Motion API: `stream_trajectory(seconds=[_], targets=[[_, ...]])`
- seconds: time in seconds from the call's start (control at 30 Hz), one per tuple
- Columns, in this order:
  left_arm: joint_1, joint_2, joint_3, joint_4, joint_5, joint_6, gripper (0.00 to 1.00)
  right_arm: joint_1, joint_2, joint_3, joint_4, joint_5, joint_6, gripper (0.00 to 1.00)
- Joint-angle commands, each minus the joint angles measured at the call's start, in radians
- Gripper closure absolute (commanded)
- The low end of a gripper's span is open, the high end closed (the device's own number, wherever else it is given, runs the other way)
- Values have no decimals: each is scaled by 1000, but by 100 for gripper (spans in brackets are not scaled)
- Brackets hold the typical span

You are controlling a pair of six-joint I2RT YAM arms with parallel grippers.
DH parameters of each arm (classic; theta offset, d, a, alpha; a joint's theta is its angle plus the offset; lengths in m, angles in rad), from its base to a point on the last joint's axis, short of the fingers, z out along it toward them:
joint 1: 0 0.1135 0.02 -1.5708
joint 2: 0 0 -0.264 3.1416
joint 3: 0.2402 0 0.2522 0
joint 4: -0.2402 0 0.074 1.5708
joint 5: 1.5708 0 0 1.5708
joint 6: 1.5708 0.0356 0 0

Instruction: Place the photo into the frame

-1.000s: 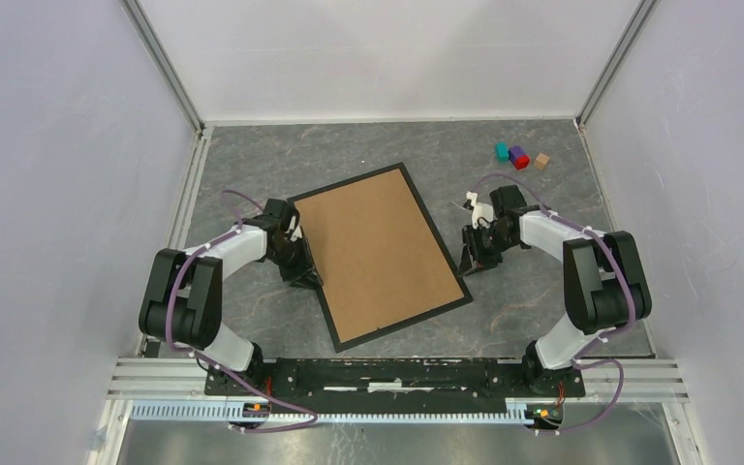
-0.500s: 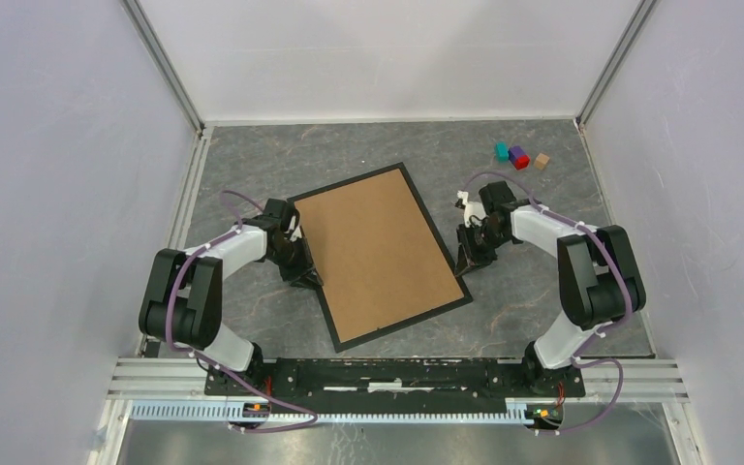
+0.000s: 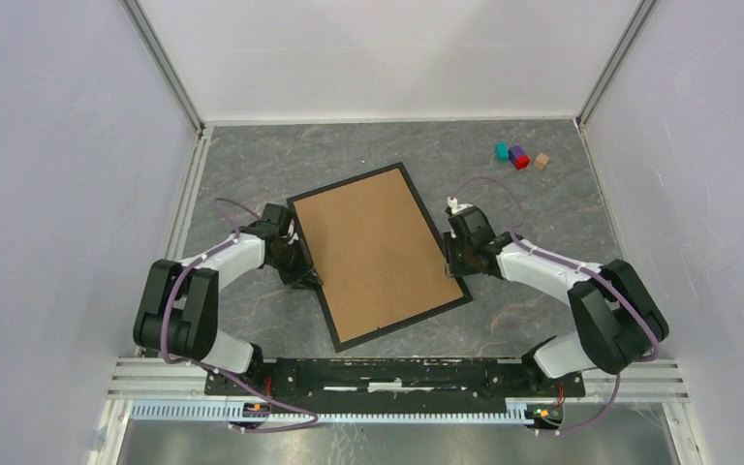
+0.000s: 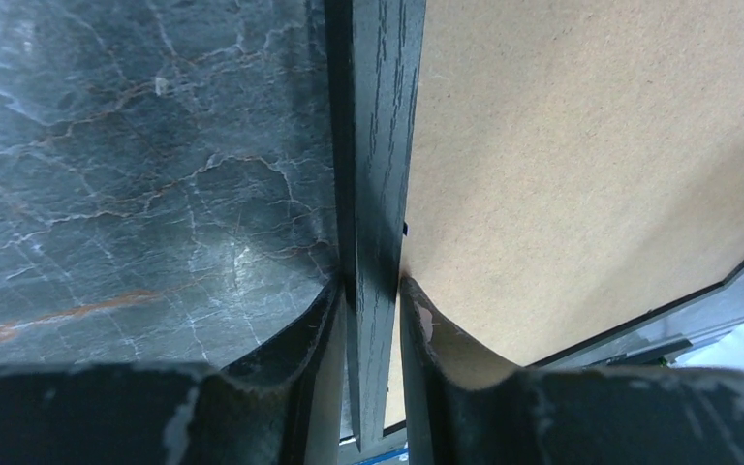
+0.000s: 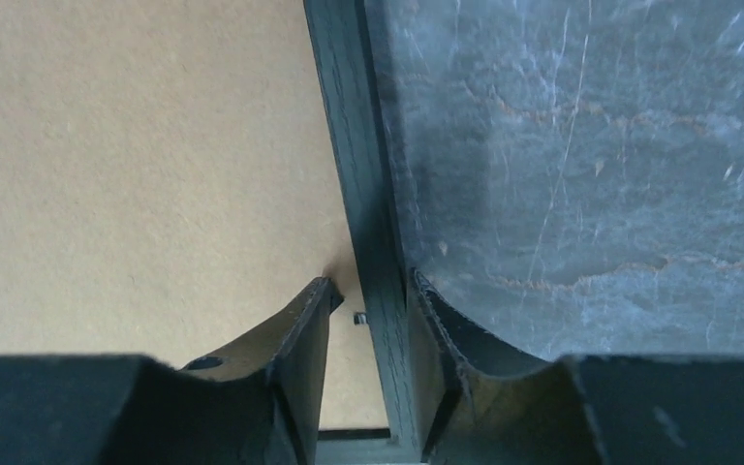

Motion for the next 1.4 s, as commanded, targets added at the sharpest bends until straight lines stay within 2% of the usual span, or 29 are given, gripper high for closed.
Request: stream_trajectory(seconds=[0.0,0.03,0.1,0.13,0.23,0.3,0.37,0.47,0.6,0.77,0.93,1.1,1.37], targets=[[-48,29,-29,128,-31,-81,69,85,160,-116,70,33,56,58],[-46,21,-20,107,-46,-68,69,59,112,-42,17,25,-5,53],[-35,11,-12,91,-65,-46,69,4,49,143,-94,-2,-107,35],[-29,10,-9,87,-67,-38,69,-37,66,250,-172,-66,-161,34],[-11,34,9,75,-64,-16,68,-151,147,420,-240,-328,-266,35],[-2,52,26,63,-63,0,68,-201,211,493,-244,-425,-282,37],[4,65,40,52,-64,11,67,-237,287,557,-230,-475,-286,43],[5,69,27,46,-67,16,69,-263,423,707,-270,-524,-315,61],[5,76,16,41,-69,20,69,-273,529,851,-304,-547,-330,63],[9,86,22,31,-79,29,68,-275,595,878,-319,-551,-340,63],[13,81,29,21,-84,45,68,-288,585,794,-292,-547,-335,75],[15,90,40,16,-88,54,65,-300,578,737,-264,-549,-333,79],[15,91,36,22,-85,52,64,-299,623,746,-264,-529,-325,81]])
